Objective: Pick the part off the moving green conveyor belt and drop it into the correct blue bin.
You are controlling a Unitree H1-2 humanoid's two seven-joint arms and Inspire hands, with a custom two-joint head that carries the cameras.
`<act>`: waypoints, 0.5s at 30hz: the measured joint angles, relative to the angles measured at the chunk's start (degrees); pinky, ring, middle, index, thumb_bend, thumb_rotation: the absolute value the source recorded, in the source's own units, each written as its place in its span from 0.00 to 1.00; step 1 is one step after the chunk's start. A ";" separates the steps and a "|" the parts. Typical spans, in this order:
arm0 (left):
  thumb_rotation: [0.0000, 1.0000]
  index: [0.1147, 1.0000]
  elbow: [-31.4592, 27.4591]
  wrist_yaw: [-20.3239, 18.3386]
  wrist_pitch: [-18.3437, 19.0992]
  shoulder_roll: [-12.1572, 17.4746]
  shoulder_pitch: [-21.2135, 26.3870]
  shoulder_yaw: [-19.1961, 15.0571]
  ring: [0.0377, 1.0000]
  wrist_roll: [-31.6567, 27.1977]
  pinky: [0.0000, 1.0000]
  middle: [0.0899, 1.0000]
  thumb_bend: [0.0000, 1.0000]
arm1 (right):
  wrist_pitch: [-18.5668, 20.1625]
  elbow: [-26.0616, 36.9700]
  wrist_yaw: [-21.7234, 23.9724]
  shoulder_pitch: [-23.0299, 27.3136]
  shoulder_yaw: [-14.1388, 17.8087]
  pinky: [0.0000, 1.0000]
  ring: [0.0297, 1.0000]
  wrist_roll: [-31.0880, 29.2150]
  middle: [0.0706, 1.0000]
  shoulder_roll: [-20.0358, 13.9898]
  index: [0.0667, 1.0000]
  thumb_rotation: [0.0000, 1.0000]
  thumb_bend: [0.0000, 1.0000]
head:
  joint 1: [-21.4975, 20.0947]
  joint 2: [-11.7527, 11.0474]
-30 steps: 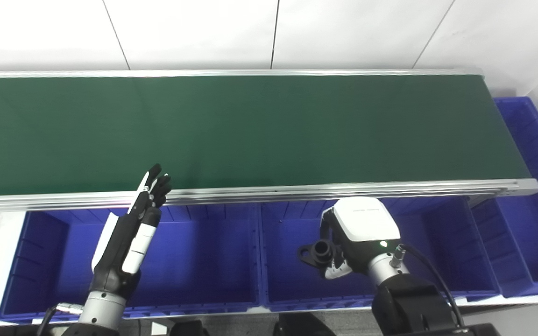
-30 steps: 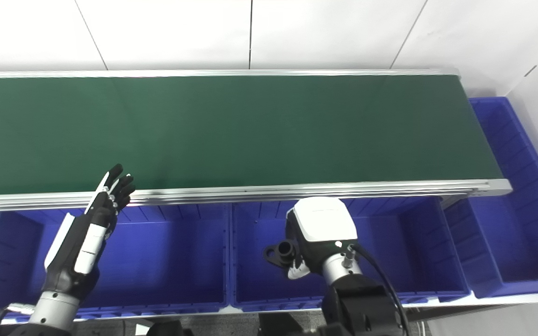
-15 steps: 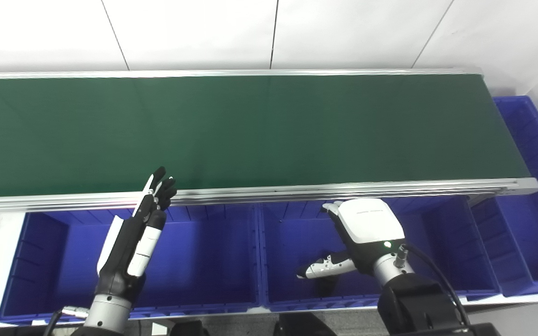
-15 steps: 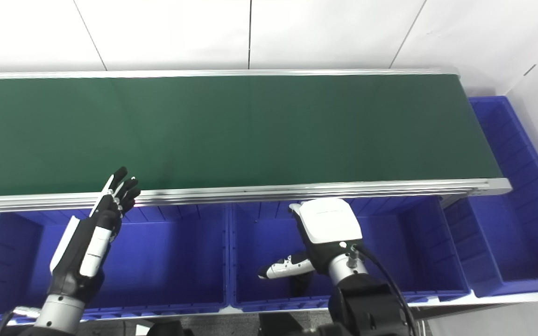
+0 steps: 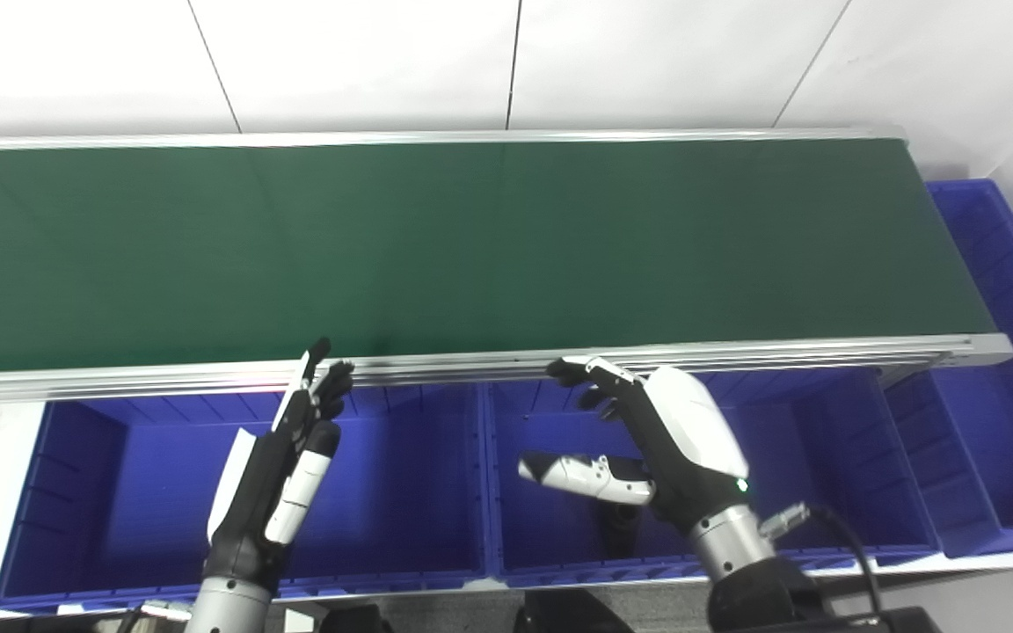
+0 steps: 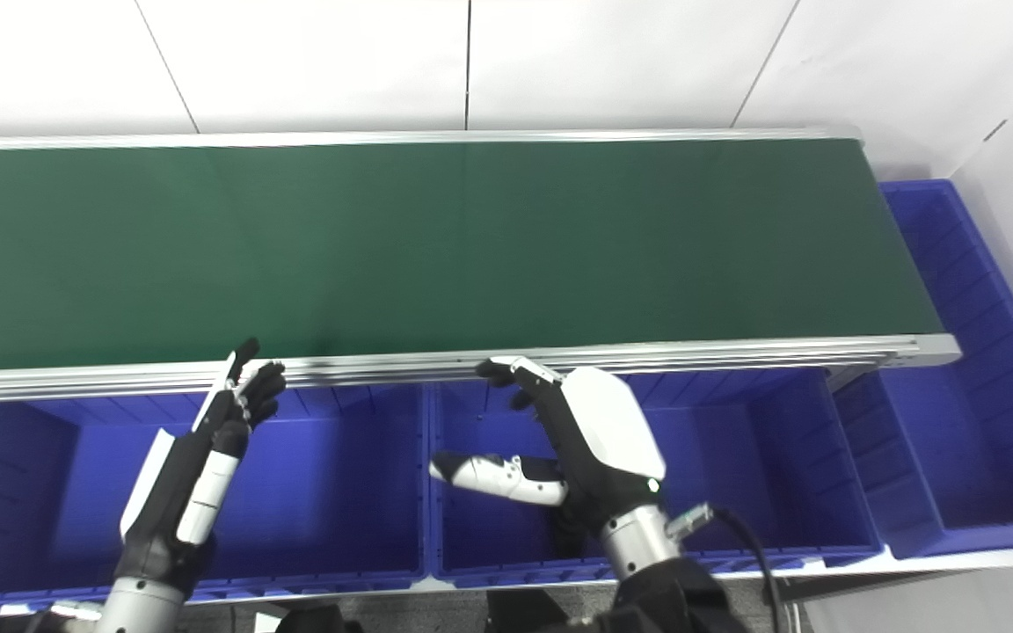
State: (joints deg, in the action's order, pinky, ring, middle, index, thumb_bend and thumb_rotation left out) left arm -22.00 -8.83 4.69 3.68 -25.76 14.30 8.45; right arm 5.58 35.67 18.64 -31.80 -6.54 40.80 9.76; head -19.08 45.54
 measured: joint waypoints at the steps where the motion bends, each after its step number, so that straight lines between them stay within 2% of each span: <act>1: 0.97 1.00 0.43 0.00 0.00 -0.21 -0.11 0.09 0.91 0.35 0.89 0.92 0.70 | -1.12 -1.93 -1.54 -0.47 0.18 0.73 0.77 -3.83 0.81 0.77 0.79 0.82 0.67 | 0.71 -0.44; 3: 0.97 1.00 1.24 0.09 -0.02 -0.65 -0.33 0.29 0.91 0.87 0.88 0.93 0.70 | -4.08 -5.94 -4.16 -1.19 0.74 0.79 0.82 -11.16 0.86 1.21 0.84 0.88 0.65 | 1.85 -1.15; 4: 0.97 1.00 1.30 0.24 -0.19 -0.82 -0.60 0.42 0.91 1.06 0.88 0.92 0.69 | -6.21 -8.38 -5.74 -1.43 1.30 0.80 0.84 -14.98 0.87 1.22 0.86 0.90 0.64 | 3.34 -2.19; 5: 0.97 1.00 1.29 0.51 -1.10 -0.94 -1.02 0.55 0.91 1.79 0.88 0.92 0.69 | -8.84 -10.54 -7.54 -1.62 1.97 0.81 0.85 -19.10 0.88 1.27 0.87 0.91 0.63 | 3.35 -2.21; 6: 0.97 1.00 1.29 0.81 -1.97 -0.99 -1.41 0.67 0.91 2.00 0.87 0.92 0.66 | -10.94 -12.42 -9.26 -1.82 2.53 0.85 0.87 -22.21 0.91 1.37 0.89 0.93 0.68 | 4.22 -2.90; 8: 0.96 1.00 1.30 1.81 -3.94 -1.14 -2.18 0.88 0.91 2.26 0.87 0.92 0.64 | -15.52 -15.47 -12.81 -2.24 3.28 0.86 0.88 -27.27 0.91 1.56 0.90 0.93 0.68 | 4.32 -3.08; 9: 0.96 1.00 1.30 2.16 -4.68 -1.25 -2.46 0.95 0.91 2.61 0.87 0.92 0.64 | -17.55 -16.65 -14.07 -2.26 3.49 0.87 0.88 -28.89 0.92 1.58 0.90 0.93 0.69 | 5.01 -4.04; 10: 0.96 1.00 1.39 2.59 -5.78 -1.41 -2.72 1.06 0.91 3.07 0.86 0.93 0.62 | -19.94 -18.13 -15.51 -2.21 3.67 0.88 0.89 -30.27 0.92 1.58 0.90 0.93 0.68 | 5.02 -4.05; 12: 0.95 1.00 1.81 3.84 -8.57 -1.88 -3.02 1.40 0.92 4.04 0.86 0.98 0.61 | -24.65 -20.42 -18.29 -2.05 3.96 0.88 0.89 -31.87 0.93 1.58 0.90 0.93 0.67 | 6.24 -6.06; 15: 0.95 1.00 3.11 5.89 -13.10 -2.91 -3.25 1.63 0.96 5.62 0.88 1.00 0.61 | -28.72 -22.07 -21.04 -1.35 3.95 0.87 0.89 -32.42 0.93 1.33 0.90 0.92 0.66 | 6.78 -7.12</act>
State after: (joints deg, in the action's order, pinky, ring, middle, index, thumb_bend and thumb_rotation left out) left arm -18.89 -2.94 -8.41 0.78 -29.02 15.92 14.07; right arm -23.14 13.59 -2.40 -33.14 -2.60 8.38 11.09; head -12.31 38.41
